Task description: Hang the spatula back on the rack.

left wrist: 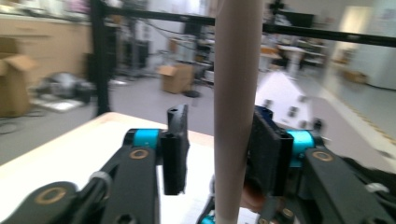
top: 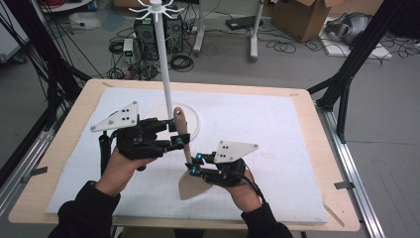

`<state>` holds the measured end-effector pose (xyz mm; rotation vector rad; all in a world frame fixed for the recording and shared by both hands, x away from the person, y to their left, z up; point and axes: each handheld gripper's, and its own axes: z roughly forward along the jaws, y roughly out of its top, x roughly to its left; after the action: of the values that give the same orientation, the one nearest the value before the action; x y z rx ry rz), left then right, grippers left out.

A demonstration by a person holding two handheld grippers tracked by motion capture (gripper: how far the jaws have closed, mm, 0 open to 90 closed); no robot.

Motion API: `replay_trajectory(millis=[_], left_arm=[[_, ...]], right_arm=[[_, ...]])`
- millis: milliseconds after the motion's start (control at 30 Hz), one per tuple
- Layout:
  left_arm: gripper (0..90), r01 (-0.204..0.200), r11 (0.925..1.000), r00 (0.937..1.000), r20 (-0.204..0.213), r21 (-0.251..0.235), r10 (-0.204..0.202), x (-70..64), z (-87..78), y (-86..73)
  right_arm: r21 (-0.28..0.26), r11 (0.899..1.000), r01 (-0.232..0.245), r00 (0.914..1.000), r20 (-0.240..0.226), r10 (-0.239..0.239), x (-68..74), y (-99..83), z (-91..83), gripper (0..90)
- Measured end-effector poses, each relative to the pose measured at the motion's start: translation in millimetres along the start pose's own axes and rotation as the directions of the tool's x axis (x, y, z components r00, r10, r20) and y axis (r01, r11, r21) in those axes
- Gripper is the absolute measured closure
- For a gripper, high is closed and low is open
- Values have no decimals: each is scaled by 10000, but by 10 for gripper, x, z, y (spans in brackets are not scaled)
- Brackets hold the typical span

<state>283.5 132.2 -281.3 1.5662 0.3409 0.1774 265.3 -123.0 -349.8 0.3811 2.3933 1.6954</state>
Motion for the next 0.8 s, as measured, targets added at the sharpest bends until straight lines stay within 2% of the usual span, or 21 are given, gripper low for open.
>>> replay_trajectory(millis=[33, 133, 233, 267, 333, 367, 500, 533, 600, 633, 667, 767, 800], left_arm=[[531, -30, 10000, 9996, -278, 14, 31, 1, 8, -20], [525, 35, 10000, 9982, -601, 6, -35, 7, 36, -62], [538, 11, 10000, 9980, -636, -71, -15, 5, 66, -65], [568, -19, 10000, 9978, -657, -91, 13, 8, 70, -61], [697, 10, 9999, 9991, -426, -115, -15, 20, 71, -49], [734, 77, 9999, 9989, -454, -106, -82, 19, 76, -44], [746, 237, 9997, 9996, -146, -35, -238, 28, 96, -25], [747, 262, 9997, 9996, -102, -8, -262, 32, 101, -18], [748, 223, 9997, 9996, -148, 70, -222, 44, 101, 0], [748, 181, 9998, 9996, -204, 84, -179, 53, 99, 10], [749, 111, 9999, 9997, -231, 116, -108, 67, 96, 25], [748, 70, 10000, 9991, -424, 56, -68, 125, 87, 90], [748, 71, 10000, 9987, -498, 54, -68, 150, 88, 120]], right_arm=[[62, 9999, -105, 9997, 241, 104, 6, -5, 7, 787], [143, 9995, -298, 9962, 823, 285, 22, -9, 41, 787], [118, 9989, -446, 9912, 1254, 428, 41, -4, 67, 787], [117, 9988, -468, 9884, 1453, 446, 53, -1, 74, 787], [134, 9987, -495, 9847, 1677, 465, 77, 2, 84, 786], [142, 9981, -604, 9837, 1705, 571, 85, 0, 87, 786], [138, 9987, -485, 9814, 1864, 451, 96, 1, 77, 773], [129, 9990, -426, 9824, 1826, 395, 93, 1, 70, 747], [-71, 9992, -398, 9820, 1844, 404, 94, 8, 32, 581], [-93, 9990, -443, 9838, 1733, 452, 92, 10, 1, 557], [-85, 9993, -358, 9818, 1864, 368, 94, 6, -38, 518], [-98, 9997, -227, 9706, 2395, 244, 61, -23, -192, 419], [-87, 9996, -283, 9627, 2688, 296, 51, -37, -248, 394]])
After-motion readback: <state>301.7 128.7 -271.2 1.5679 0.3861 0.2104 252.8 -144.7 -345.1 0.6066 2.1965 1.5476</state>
